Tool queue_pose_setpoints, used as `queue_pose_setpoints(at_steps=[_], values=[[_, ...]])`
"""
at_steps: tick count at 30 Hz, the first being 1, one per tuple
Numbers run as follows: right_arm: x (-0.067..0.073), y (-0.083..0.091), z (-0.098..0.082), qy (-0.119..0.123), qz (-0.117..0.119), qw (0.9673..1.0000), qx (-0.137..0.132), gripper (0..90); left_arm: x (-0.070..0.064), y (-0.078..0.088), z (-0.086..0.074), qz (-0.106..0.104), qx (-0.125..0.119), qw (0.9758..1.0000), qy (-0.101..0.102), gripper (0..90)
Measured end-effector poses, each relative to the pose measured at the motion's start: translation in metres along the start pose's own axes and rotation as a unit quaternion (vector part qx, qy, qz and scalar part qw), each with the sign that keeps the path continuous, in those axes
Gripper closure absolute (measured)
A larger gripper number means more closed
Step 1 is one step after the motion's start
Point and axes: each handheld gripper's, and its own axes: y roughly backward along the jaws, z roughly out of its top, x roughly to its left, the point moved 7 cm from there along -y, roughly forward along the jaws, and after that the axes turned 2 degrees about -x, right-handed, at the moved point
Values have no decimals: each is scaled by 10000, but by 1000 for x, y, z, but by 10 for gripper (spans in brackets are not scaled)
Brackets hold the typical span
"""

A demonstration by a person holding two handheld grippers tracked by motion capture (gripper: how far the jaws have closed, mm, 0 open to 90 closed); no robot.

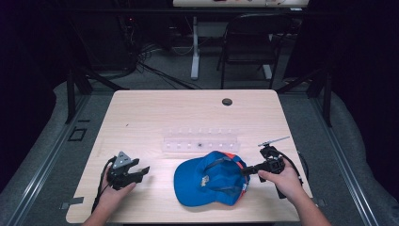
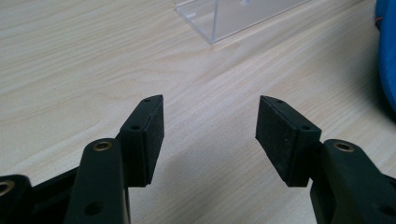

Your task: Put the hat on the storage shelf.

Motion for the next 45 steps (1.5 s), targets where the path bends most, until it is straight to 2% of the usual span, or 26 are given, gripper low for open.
queue_pose_setpoints(at_steps=[1, 9, 16, 19, 29, 33, 40, 45], values=[[0, 0, -1, -9, -18, 10000, 50, 767, 0, 0, 0, 0, 0, 10000, 0, 422], [3, 2, -1, -80, 39, 9999, 146, 772, 0, 0, 0, -4, 8, 10000, -1, 422], [8, 5, 2, -185, 193, 9995, 186, 772, -1, 0, 0, -8, 13, 10000, -7, 422], [10, 8, 4, -372, 271, 9988, 162, 772, -1, 0, 0, -7, 6, 10000, 4, 422], [14, 14, 9, -642, 421, 9969, 178, 773, -1, 0, 0, -15, 10, 10000, 1, 422], [14, 15, 10, -650, 427, 9968, 186, 773, -1, 0, 0, -16, 15, 10000, 3, 422], [20, 19, 14, -818, 511, 9952, 139, 773, -2, 0, 0, -28, 23, 10000, -17, 422], [23, 22, 17, -913, 574, 9941, 131, 773, -4, 1, 1, -89, -32, 9999, 77, 422]])
